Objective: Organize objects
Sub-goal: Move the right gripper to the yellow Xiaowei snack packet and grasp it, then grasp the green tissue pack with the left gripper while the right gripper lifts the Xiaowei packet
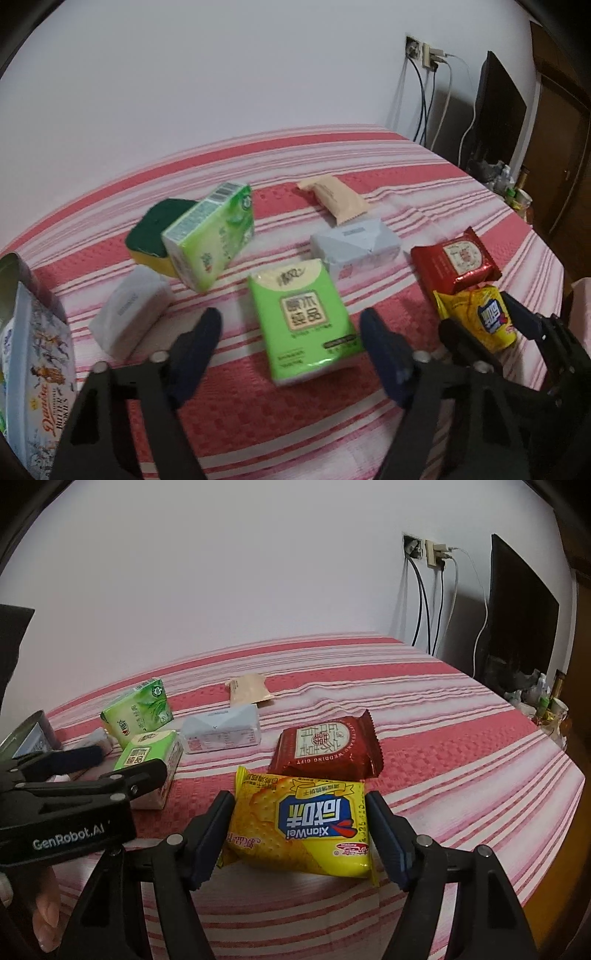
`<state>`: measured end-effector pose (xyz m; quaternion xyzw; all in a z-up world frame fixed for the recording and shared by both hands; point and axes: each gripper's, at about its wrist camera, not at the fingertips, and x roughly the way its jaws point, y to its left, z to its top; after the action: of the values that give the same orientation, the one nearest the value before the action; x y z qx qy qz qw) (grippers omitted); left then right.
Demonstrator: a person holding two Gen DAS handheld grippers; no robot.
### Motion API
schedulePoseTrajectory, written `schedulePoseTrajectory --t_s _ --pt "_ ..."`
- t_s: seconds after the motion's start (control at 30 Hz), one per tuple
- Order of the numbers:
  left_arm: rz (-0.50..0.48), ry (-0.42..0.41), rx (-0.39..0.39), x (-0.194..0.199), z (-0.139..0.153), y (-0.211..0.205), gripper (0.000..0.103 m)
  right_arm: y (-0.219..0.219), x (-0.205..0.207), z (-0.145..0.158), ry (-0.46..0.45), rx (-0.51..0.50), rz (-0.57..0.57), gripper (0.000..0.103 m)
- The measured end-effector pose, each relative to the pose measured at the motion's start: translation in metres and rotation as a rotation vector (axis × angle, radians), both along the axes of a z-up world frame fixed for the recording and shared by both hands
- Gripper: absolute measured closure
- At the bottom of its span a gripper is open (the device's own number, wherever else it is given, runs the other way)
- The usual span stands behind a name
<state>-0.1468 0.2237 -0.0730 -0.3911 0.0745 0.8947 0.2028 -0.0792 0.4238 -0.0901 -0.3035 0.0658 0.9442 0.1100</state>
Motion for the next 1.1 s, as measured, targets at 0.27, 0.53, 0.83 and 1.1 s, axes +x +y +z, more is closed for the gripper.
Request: schedulePoseTrajectory --t_s 0.27,0.53,0.83,1.1 --pt "-0.011 -0.029 0.015 -0.003 -0.004 -0.002 0.053 0.0 0.0 0.002 0.022 0.021 0.006 0.029" --pt "0.004 -0.011 0.05 -0.004 -0.002 -0.013 0.054 -0.001 0.003 0.002 0.037 0.021 0.012 0.029" --pt "0.044 0.071 0.087 0.005 0.006 -0.03 0.054 -0.002 0.007 0.004 0.078 0.037 0.024 0.029" --pt "0.072 0.142 0.095 0.011 0.012 -0.034 0.054 -0.005 0.011 0.006 0.119 0.044 0.029 0.029"
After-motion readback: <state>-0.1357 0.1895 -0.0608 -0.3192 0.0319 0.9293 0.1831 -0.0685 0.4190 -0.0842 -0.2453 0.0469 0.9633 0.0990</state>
